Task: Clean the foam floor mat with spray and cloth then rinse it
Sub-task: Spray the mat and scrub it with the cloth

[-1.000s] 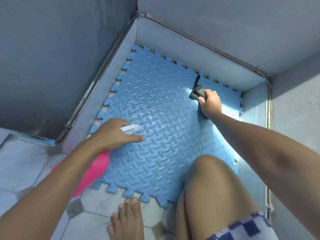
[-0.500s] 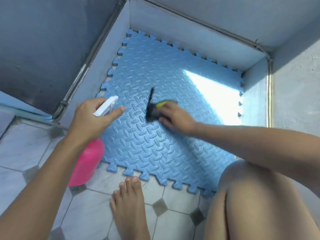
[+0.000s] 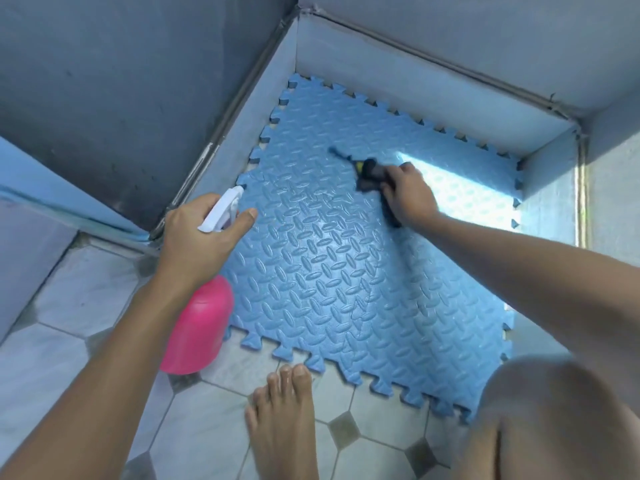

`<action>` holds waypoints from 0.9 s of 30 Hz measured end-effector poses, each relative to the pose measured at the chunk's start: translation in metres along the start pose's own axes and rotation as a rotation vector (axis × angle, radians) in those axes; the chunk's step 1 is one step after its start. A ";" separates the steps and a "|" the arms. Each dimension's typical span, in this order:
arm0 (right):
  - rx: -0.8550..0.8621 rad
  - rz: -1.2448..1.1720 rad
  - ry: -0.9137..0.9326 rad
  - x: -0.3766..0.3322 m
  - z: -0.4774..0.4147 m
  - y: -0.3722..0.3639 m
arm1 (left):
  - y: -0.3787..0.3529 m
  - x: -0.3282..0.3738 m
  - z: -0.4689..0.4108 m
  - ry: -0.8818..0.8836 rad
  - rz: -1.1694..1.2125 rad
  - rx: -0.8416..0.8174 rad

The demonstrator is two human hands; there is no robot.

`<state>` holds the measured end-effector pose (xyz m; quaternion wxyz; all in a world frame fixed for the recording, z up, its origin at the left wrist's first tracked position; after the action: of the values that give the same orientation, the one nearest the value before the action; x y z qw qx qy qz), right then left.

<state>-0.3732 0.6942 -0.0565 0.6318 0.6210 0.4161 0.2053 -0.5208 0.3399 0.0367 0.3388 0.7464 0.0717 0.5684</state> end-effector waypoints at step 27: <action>0.056 -0.080 -0.045 -0.075 0.006 -0.027 | 0.069 -0.004 0.022 0.070 0.084 0.079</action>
<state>-0.4183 0.6278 -0.0631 0.6311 0.6258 0.4318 0.1539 -0.5214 0.2758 0.0717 0.2821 0.7413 0.0743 0.6045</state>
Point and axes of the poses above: each hand's wrist, its own z-axis away from the middle knuckle, its own y-axis out of the back of the hand, x = y × z, the point moved 9 cm from there along -z, towards the middle knuckle, and after that the axes turned 7 degrees about x, right-handed, at the moved point
